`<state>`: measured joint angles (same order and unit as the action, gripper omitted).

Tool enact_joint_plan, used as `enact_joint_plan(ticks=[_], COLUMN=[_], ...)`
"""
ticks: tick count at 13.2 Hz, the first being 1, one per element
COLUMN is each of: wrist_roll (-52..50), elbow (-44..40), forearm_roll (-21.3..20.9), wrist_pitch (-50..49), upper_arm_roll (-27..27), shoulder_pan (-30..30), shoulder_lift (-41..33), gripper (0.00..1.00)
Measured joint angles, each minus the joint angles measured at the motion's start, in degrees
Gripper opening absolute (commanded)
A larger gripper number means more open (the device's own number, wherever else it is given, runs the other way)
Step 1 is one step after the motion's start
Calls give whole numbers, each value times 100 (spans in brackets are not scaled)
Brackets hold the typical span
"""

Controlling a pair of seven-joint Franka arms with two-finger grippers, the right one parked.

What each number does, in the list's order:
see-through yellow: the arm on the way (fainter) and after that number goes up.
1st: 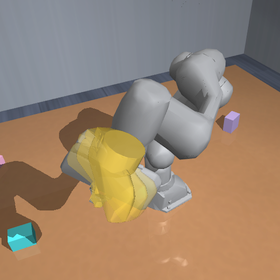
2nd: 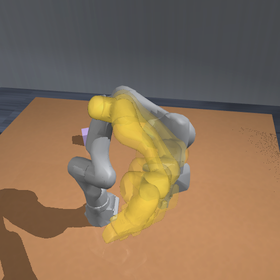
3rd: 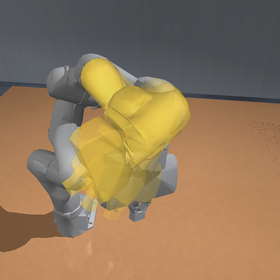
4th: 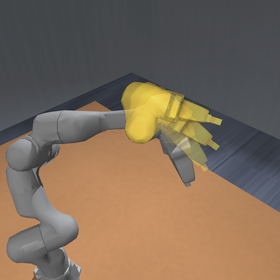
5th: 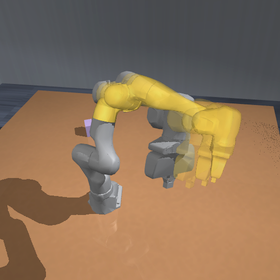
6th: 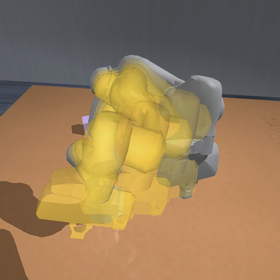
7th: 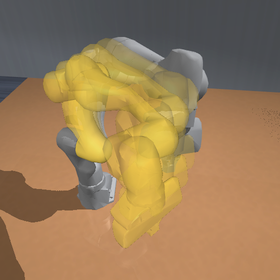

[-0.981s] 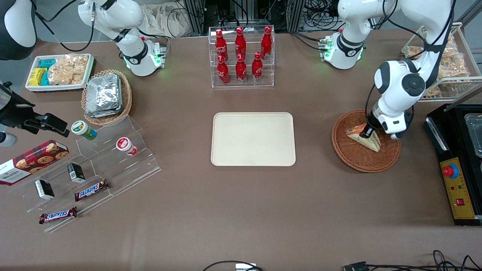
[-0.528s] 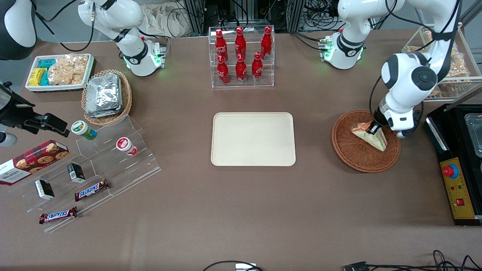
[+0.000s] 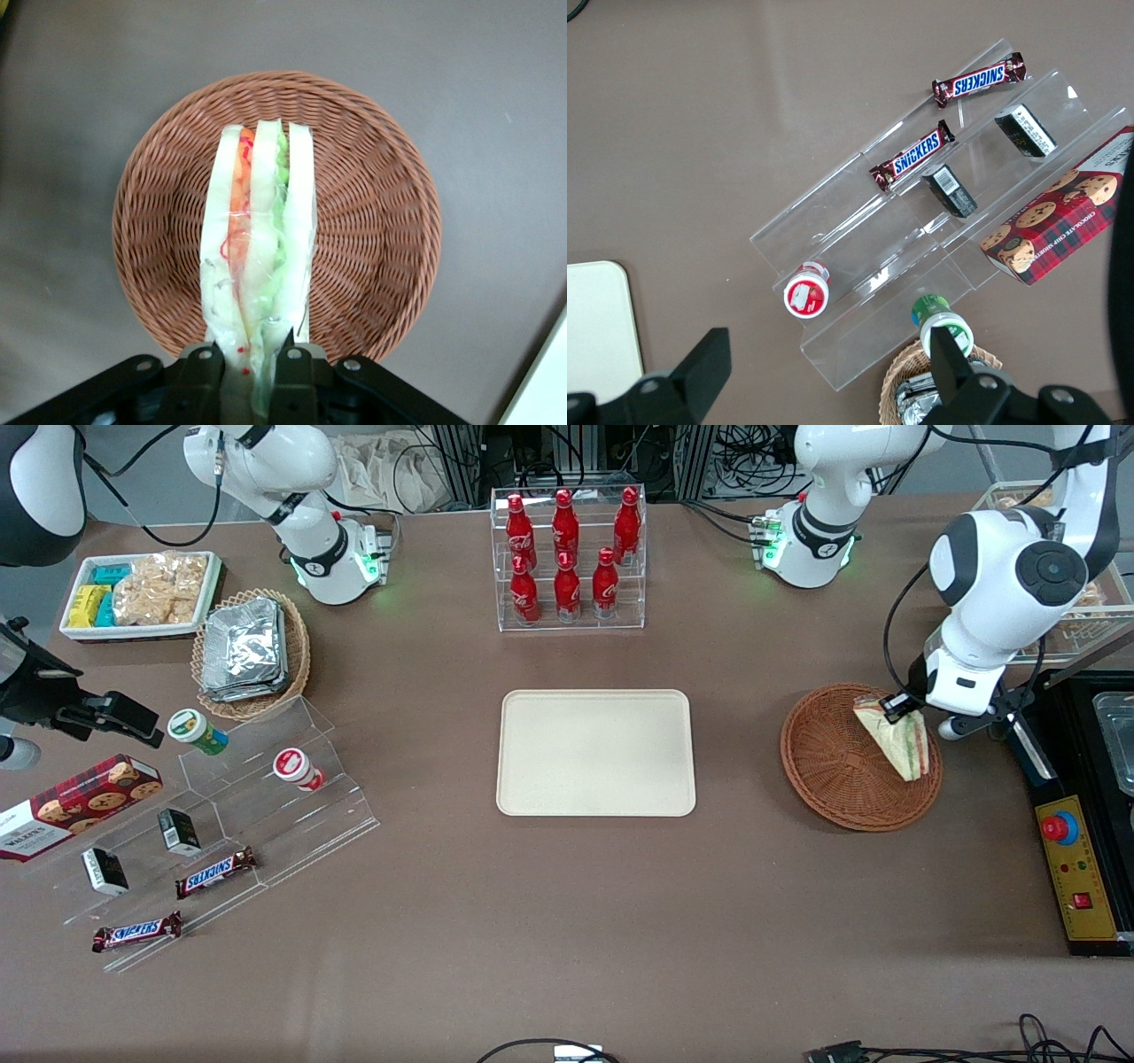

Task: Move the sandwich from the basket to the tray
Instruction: 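Lift the sandwich upright out of the basket with the left gripper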

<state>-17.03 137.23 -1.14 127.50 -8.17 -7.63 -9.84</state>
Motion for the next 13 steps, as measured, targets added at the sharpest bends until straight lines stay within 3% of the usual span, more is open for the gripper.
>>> enact_joint_plan(ticks=[6, 13], wrist_roll=[1969, 1695], elbow=[-774, -882], forearm_roll=[-3, 5], wrist_pitch=[-1010, -1021], upper_arm_roll=[-91, -733], shoulder_pan=[48, 77], shoulder_lift=[0, 4], gripper=[20, 20])
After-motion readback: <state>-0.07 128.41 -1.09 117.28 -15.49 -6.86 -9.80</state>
